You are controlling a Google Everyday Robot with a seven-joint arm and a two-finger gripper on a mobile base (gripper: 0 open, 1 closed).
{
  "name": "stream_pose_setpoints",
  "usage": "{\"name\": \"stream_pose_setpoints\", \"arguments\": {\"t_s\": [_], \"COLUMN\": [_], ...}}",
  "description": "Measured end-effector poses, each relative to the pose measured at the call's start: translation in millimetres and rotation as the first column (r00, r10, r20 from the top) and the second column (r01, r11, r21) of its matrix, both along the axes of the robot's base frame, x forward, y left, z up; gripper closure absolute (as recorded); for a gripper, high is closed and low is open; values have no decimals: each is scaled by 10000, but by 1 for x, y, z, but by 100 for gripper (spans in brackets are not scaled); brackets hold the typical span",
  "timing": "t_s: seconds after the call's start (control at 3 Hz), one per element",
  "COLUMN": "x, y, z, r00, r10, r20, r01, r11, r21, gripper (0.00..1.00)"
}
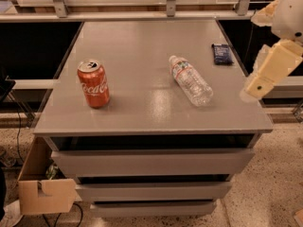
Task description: Knock coke can over
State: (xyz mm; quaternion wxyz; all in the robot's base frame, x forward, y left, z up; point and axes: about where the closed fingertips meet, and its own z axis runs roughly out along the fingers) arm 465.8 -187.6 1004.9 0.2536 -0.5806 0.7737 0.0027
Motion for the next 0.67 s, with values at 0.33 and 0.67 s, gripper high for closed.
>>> {"name": "stream_pose_setpoints", "arguments": {"t_s": [0.33, 0.67], "x": [27, 27], "y": [47, 47], "z": [11, 11], "r00": [9996, 9996], "r10": [218, 218], "r20": [178, 181], "r01": [-248, -248], "r11": [9813, 9814], "r21": [1910, 1902], "gripper": [0, 0]}}
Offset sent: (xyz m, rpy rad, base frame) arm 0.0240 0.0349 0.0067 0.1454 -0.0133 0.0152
